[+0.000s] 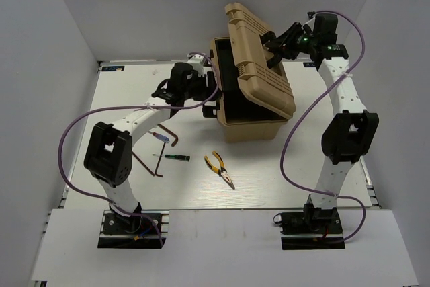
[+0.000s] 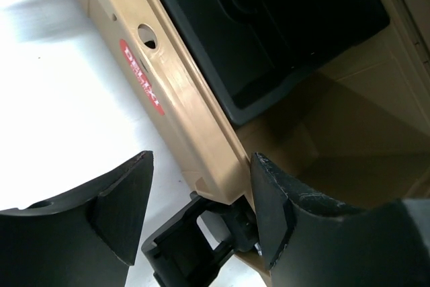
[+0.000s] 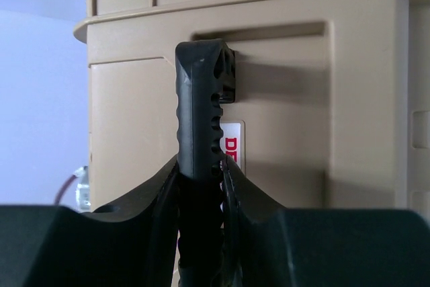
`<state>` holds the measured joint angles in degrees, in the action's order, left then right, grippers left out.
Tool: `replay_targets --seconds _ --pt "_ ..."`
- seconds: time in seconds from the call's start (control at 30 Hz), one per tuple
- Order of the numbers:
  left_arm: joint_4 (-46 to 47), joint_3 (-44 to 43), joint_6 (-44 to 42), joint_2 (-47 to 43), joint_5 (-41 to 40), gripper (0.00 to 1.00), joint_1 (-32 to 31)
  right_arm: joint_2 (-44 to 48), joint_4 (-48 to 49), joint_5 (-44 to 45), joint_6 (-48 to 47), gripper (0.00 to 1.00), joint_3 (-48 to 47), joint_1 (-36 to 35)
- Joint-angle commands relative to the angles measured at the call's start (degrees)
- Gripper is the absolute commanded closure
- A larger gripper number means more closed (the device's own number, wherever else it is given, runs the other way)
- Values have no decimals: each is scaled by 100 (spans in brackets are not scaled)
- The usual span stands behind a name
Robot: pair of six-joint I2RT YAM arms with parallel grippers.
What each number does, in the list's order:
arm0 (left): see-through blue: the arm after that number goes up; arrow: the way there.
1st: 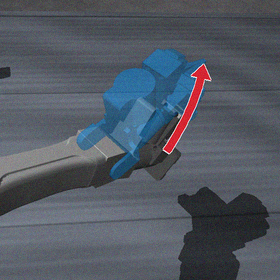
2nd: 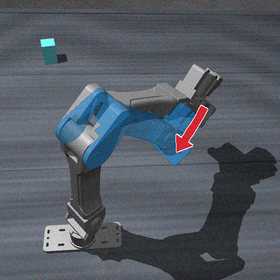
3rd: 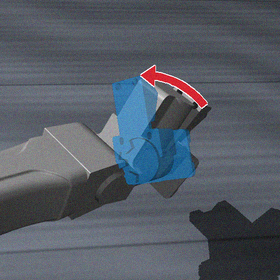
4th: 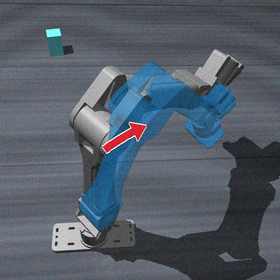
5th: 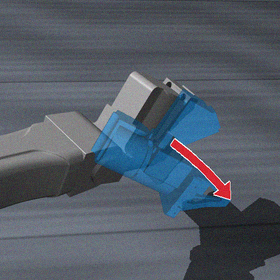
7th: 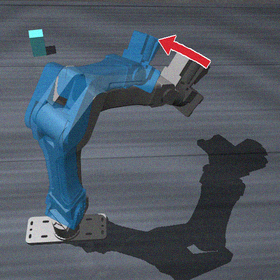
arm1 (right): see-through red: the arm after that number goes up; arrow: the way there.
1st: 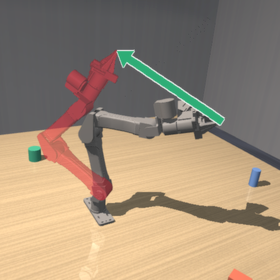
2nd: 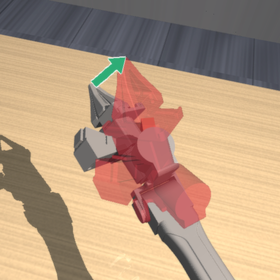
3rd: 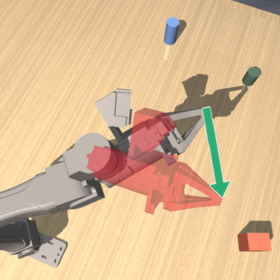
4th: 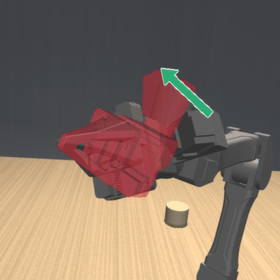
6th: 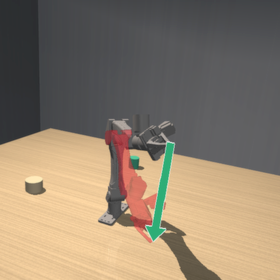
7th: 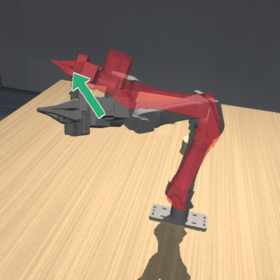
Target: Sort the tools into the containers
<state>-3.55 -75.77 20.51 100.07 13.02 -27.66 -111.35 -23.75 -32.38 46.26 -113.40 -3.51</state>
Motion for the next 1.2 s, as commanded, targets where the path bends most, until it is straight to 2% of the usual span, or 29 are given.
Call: replay_targets --seconds 0.0,0.07,0.1,0.3,0.77,0.97,1.17 --pt "-453 -289 -302 73 -378 31 -108 694 1906 -523 971 100 63 280" --pt "-533 -290 -354 126 -379 31 -161 702 2154 -743 1235 100 257 509" --pt "-533 -290 -355 127 -440 31 -161 711 2529 -778 1410 100 397 526" --pt "-569 -483 -408 250 -441 31 -345 773 3385 -1121 2124 100 828 632" --pt "144 -184 -355 -128 -168 31 -573 834 3640 -1183 2352 100 1084 702" --pt "-373 -500 -355 161 -536 31 -627 878 3640 -1209 2344 100 1127 702" --pt "-988 -799 -521 425 -1107 48 -741 983 3324 -1192 2028 100 952 773"
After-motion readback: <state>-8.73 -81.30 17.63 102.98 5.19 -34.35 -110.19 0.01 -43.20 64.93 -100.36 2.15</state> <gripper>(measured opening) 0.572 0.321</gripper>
